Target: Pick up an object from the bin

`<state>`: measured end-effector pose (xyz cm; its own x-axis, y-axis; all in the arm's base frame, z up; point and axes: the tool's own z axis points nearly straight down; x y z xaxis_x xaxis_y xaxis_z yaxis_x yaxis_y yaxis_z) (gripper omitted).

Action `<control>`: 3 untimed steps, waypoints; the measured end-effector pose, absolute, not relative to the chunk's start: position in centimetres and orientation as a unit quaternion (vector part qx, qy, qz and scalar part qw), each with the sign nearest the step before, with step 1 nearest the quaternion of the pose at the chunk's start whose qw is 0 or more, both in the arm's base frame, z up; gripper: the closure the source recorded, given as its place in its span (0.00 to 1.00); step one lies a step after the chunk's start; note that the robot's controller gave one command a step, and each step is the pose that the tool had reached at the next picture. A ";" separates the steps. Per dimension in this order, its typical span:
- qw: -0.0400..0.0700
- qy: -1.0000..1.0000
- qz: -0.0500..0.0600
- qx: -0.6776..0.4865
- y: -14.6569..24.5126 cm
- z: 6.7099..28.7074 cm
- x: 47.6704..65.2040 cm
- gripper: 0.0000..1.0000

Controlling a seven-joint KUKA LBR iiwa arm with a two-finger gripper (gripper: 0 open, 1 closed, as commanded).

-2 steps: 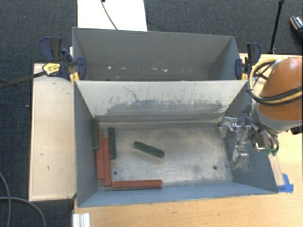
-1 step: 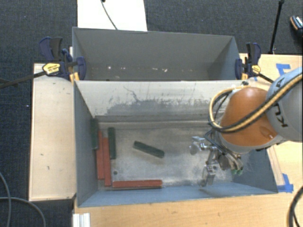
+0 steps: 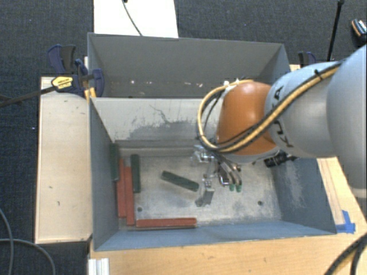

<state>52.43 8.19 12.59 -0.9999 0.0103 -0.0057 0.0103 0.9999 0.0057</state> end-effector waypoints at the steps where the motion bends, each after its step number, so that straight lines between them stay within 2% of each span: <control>1: 0.002 1.000 0.000 0.011 8.2 6.7 55.7 0.00; 2: 0.003 1.000 0.000 0.009 8.2 7.1 55.6 1.00; 3: 0.005 1.000 0.001 0.027 7.7 16.5 56.8 1.00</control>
Offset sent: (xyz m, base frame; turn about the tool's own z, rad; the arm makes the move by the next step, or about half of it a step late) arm 0.0311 0.0001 -0.0559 0.0151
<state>56.75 7.71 16.50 -0.9985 0.0537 -0.0108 0.0537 0.9986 0.0027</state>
